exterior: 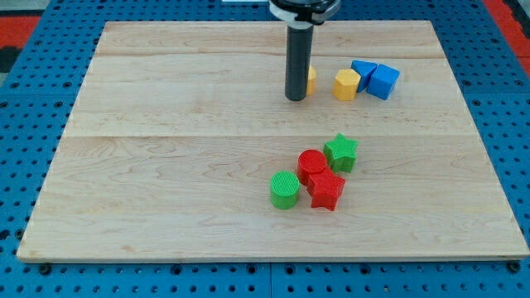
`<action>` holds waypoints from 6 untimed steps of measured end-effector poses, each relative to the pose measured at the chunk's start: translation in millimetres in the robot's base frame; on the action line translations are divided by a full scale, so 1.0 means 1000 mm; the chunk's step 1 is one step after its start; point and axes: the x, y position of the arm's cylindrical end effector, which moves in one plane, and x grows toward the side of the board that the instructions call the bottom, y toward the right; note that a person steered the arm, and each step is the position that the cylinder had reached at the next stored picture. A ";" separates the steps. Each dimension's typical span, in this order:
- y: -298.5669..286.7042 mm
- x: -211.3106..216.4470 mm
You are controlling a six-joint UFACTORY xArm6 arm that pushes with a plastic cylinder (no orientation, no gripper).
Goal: Place the yellow heart to the top left of the yellow hexagon
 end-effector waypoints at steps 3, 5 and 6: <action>-0.010 -0.030; 0.008 -0.032; 0.021 -0.032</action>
